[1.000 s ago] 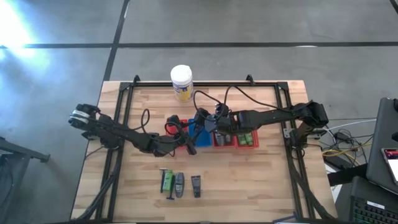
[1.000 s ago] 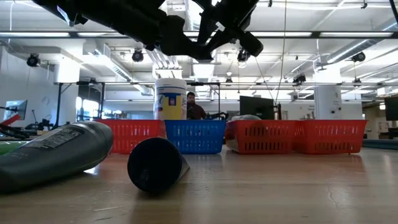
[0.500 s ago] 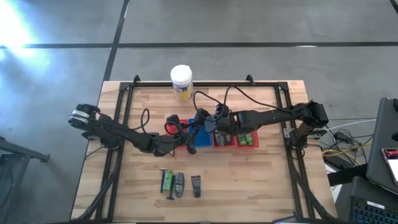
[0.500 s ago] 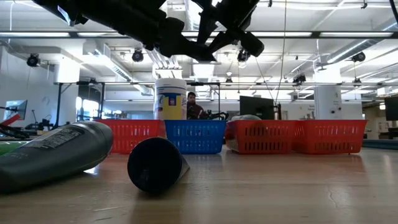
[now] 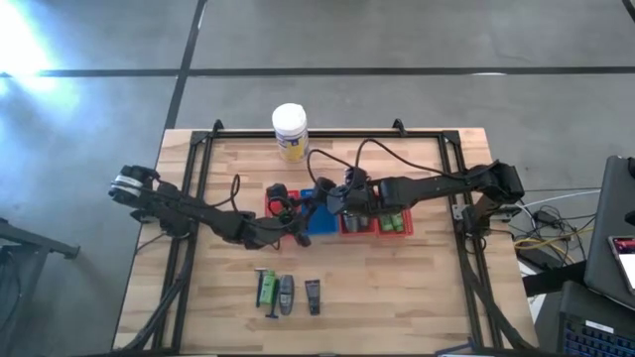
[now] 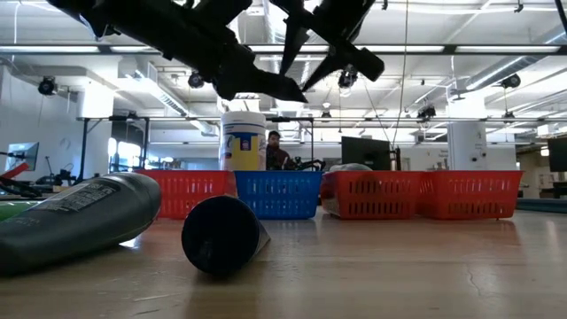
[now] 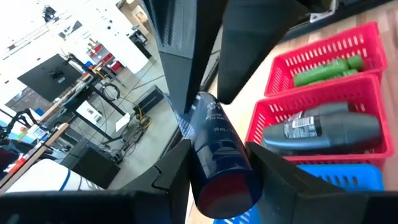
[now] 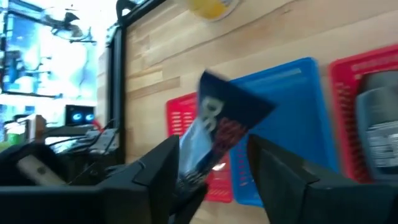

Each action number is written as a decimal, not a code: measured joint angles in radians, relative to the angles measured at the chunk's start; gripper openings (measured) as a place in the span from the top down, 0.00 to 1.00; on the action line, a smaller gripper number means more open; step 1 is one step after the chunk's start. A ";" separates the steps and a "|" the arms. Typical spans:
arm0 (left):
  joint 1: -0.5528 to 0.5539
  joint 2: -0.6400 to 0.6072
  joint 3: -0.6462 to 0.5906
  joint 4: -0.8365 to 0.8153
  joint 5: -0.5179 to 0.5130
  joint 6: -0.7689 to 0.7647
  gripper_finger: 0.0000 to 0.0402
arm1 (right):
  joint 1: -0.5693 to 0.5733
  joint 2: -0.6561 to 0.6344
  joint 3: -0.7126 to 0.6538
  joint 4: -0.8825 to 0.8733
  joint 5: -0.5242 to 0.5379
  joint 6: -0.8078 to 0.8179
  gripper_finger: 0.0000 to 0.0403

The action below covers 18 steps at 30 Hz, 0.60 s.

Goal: Pick & Place Travel size toiletries
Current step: Put the bottom blue shave cream into the red bin

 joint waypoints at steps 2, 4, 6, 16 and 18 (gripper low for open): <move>0.000 0.000 0.000 -0.006 0.001 -0.015 0.65 | 0.004 -0.005 0.000 -0.047 0.015 0.024 0.48; 0.000 0.000 0.000 -0.039 0.001 -0.041 0.65 | 0.012 -0.017 0.000 -0.106 0.053 0.058 0.44; 0.000 0.000 0.000 -0.086 0.001 -0.064 0.65 | 0.020 -0.036 0.000 -0.168 0.082 0.079 0.40; 0.063 -0.058 0.098 -0.537 0.264 -0.290 0.65 | 0.028 -0.175 0.000 -0.382 0.139 0.100 0.28; 0.104 -0.069 0.149 -0.682 0.329 -0.359 0.65 | 0.028 -0.188 0.000 -0.387 0.142 0.081 0.27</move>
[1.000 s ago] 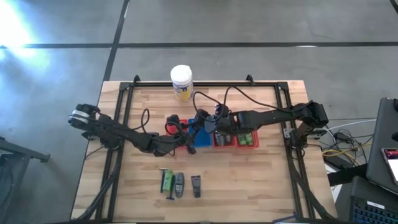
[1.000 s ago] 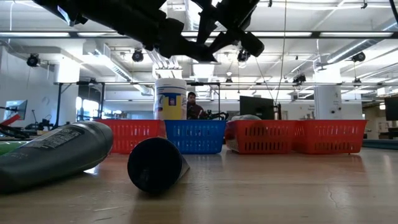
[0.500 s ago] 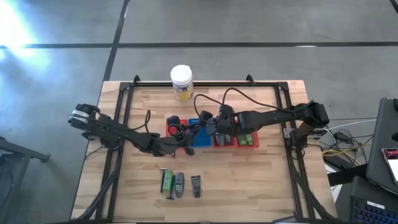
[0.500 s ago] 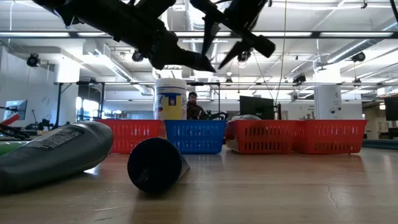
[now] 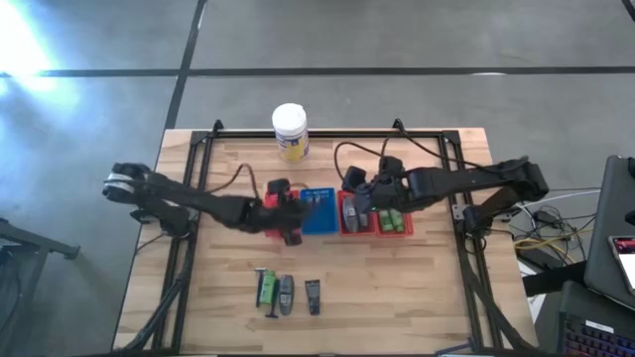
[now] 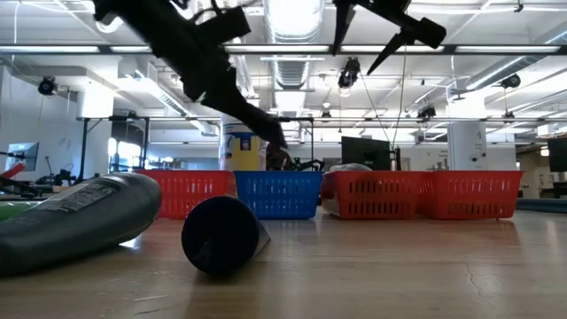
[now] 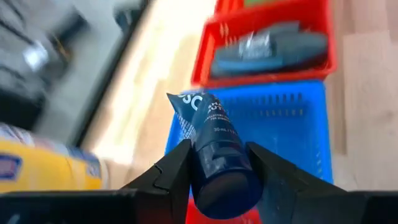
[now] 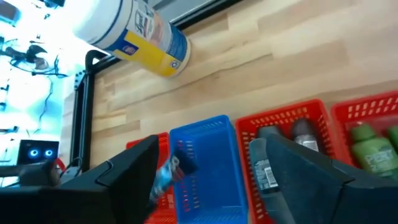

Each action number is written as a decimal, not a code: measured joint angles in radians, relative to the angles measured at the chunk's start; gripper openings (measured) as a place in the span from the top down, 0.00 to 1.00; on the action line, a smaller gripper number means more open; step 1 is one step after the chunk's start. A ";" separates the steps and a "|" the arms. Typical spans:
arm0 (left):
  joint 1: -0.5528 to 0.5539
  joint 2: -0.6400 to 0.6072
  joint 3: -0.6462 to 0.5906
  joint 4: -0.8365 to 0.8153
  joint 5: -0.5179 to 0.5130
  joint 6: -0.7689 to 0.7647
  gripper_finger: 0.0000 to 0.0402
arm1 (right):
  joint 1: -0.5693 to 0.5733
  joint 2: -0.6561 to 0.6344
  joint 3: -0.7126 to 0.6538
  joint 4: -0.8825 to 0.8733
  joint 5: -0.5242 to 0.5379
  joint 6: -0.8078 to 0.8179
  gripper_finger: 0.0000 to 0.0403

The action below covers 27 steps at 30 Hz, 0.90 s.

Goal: Pick & Place Travel size toiletries
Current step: Put the bottom blue shave cream into the red bin

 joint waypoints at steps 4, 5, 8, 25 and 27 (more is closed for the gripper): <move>0.066 -0.026 0.087 -0.269 0.156 -0.040 0.65 | 0.000 -0.018 0.000 -0.009 0.001 -0.015 0.26; 0.077 -0.037 0.101 -0.330 0.190 -0.016 0.65 | 0.000 -0.019 0.000 -0.010 0.001 -0.027 0.27; 0.111 -0.080 0.122 -0.502 0.295 0.091 0.65 | 0.000 -0.018 0.000 -0.009 -0.004 -0.056 0.29; 0.298 -0.109 0.122 -0.641 0.597 0.782 0.65 | 0.000 -0.011 -0.002 -0.006 -0.013 -0.114 0.39; 0.304 -0.056 0.121 -0.679 0.594 0.857 0.65 | 0.002 -0.011 -0.002 -0.005 -0.019 -0.114 0.39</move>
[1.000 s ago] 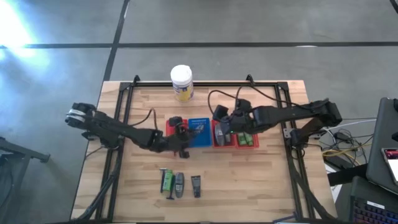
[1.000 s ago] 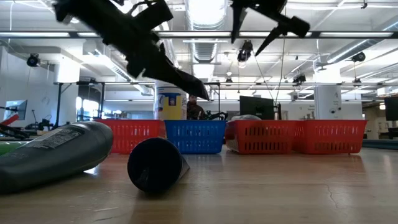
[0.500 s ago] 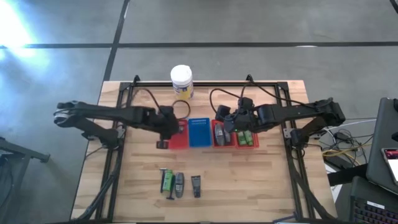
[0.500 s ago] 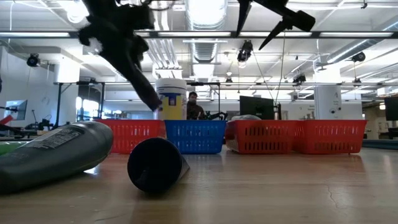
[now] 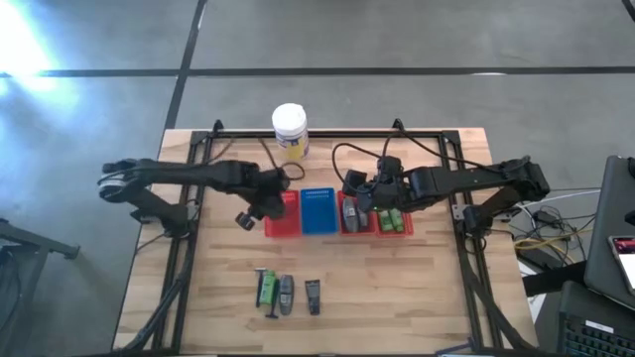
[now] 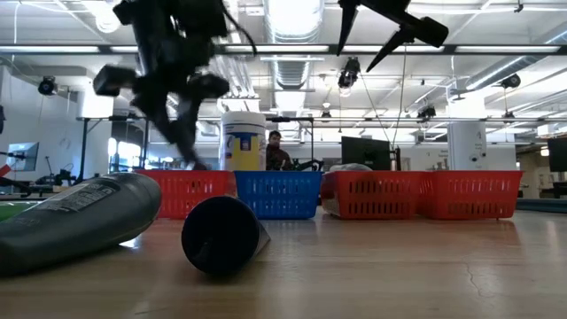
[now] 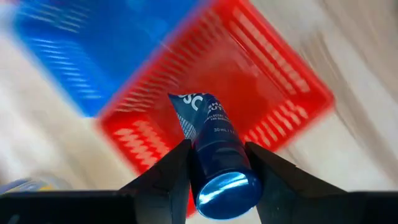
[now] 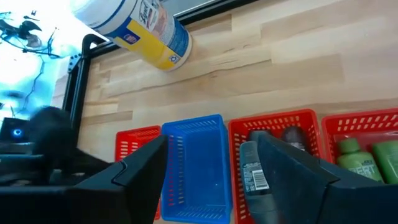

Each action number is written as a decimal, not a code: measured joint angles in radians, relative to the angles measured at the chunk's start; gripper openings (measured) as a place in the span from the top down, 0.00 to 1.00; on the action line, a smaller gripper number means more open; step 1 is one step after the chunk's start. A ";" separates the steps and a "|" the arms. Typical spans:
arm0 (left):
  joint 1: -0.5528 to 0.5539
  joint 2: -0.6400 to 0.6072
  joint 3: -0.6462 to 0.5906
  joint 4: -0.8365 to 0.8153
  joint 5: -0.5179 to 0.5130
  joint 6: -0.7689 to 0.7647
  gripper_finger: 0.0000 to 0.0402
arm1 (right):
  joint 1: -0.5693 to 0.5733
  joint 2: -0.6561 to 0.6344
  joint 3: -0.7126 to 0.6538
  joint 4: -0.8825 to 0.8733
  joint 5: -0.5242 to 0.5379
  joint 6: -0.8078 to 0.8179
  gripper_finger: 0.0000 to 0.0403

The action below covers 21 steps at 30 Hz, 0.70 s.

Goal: Pick & Place Travel size toiletries
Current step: Put the bottom blue shave cream into the red bin

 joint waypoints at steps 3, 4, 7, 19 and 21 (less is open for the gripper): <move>0.000 0.060 0.000 -0.031 -0.024 0.032 0.65 | 0.007 -0.001 0.000 0.000 0.000 0.002 0.38; 0.000 0.072 0.005 -0.035 -0.022 0.033 0.65 | 0.010 -0.001 0.000 0.000 -0.001 0.002 0.37; -0.001 0.086 0.022 -0.021 -0.003 0.039 0.65 | 0.015 0.000 -0.001 0.000 -0.003 0.002 0.35; -0.002 0.130 0.044 0.006 0.039 0.057 0.64 | 0.016 0.000 -0.002 0.000 -0.002 -0.001 0.31; -0.003 0.144 0.044 0.017 0.039 0.057 0.63 | 0.016 0.000 -0.002 0.000 -0.002 -0.001 0.30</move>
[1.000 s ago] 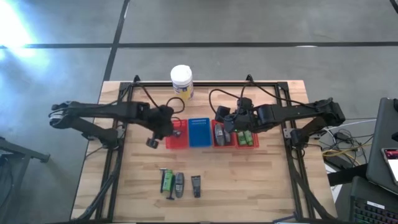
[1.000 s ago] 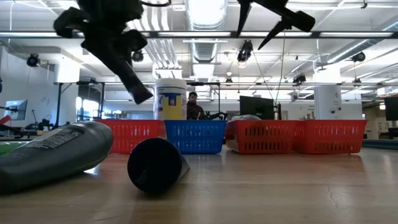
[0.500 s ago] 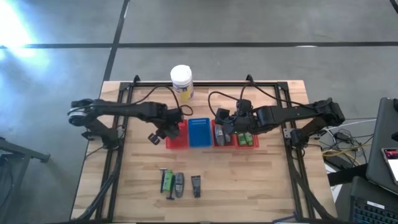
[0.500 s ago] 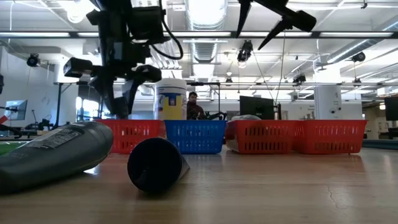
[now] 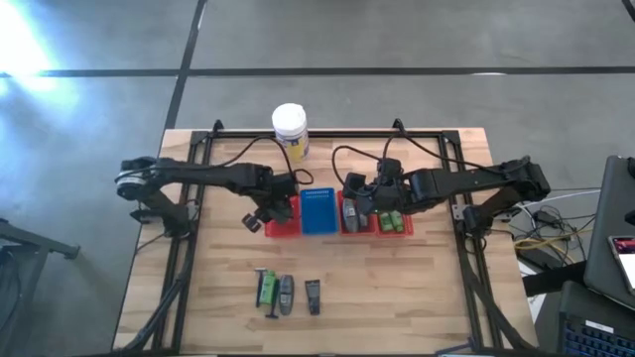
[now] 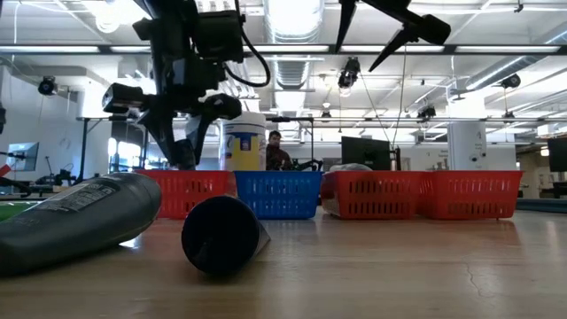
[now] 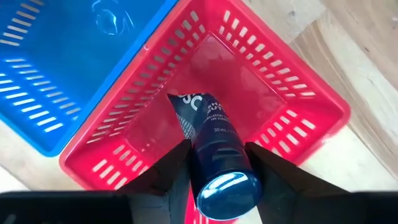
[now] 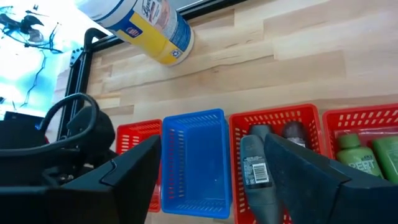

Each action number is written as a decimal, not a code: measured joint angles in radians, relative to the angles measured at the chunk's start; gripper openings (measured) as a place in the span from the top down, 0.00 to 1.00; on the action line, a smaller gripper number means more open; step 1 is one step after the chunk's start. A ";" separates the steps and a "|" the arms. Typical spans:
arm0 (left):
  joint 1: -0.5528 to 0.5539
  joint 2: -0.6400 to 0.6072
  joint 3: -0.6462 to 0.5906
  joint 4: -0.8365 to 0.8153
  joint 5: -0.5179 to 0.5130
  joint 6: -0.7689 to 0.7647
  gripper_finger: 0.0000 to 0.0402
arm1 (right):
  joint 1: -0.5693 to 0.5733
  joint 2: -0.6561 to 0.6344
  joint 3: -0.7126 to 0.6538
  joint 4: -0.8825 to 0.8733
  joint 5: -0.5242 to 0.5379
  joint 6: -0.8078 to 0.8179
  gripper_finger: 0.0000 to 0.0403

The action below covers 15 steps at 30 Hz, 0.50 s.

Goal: Pick & Place Travel size toiletries
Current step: Put the bottom blue shave cream into the red bin

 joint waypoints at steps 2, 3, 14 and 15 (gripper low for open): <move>0.000 0.016 0.000 0.013 -0.001 0.000 0.61 | 0.000 0.000 0.000 0.000 0.000 0.000 0.30; 0.000 0.024 0.000 0.023 -0.001 0.000 0.61 | 0.000 0.000 0.000 0.000 0.000 0.000 0.29; -0.002 0.017 0.000 0.066 -0.248 -0.007 0.59 | 0.005 0.000 0.000 0.000 -0.012 -0.023 0.27; -0.002 0.013 0.000 0.066 -0.249 -0.013 0.59 | 0.005 0.000 -0.001 0.000 -0.012 -0.023 0.27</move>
